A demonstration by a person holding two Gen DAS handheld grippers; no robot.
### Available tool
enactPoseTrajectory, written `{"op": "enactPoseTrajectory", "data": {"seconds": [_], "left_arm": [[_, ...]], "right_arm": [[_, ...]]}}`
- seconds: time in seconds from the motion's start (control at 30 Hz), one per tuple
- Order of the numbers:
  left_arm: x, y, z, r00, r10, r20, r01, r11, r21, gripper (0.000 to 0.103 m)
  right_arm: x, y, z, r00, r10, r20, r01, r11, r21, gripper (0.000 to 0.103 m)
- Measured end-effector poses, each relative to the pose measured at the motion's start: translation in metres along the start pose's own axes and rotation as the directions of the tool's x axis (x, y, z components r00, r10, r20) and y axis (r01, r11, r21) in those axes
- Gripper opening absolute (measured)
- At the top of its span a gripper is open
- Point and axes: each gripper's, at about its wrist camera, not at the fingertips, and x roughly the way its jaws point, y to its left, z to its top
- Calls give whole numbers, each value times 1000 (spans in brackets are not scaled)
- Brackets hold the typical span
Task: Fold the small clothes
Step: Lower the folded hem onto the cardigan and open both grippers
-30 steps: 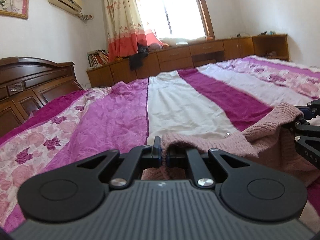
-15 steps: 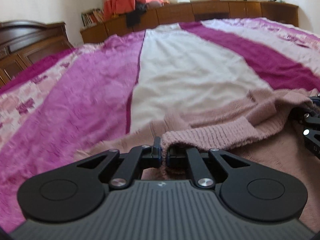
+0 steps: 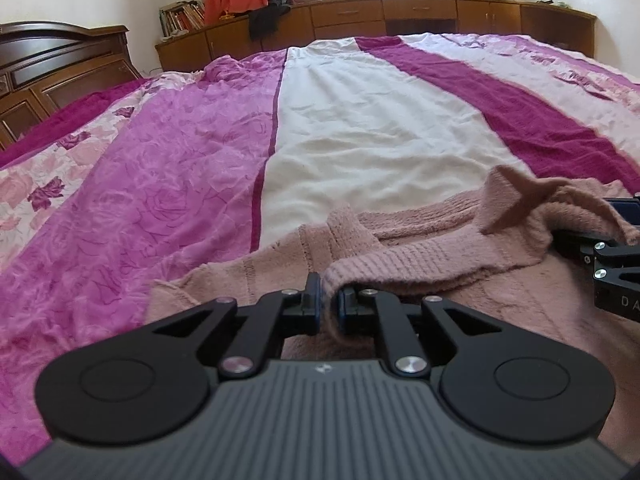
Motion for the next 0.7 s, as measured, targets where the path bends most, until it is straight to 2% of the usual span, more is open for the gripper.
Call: {"op": "enactPoseTrajectory", "data": {"seconds": [0.2, 0.43, 0.7], "left_arm": [[-34, 0, 0, 1000, -7, 22, 7, 1000, 26, 12], [-64, 3, -4, 999, -7, 32, 7, 1000, 13, 12], [-84, 4, -25, 1000, -12, -1, 12, 1000, 12, 12]], "right_arm": [[-40, -12, -8, 1000, 7, 28, -8, 999, 53, 57], [-83, -21, -19, 999, 10, 52, -15, 996, 87, 58], [-116, -24, -47, 999, 8, 31, -11, 992, 122, 58]]}}
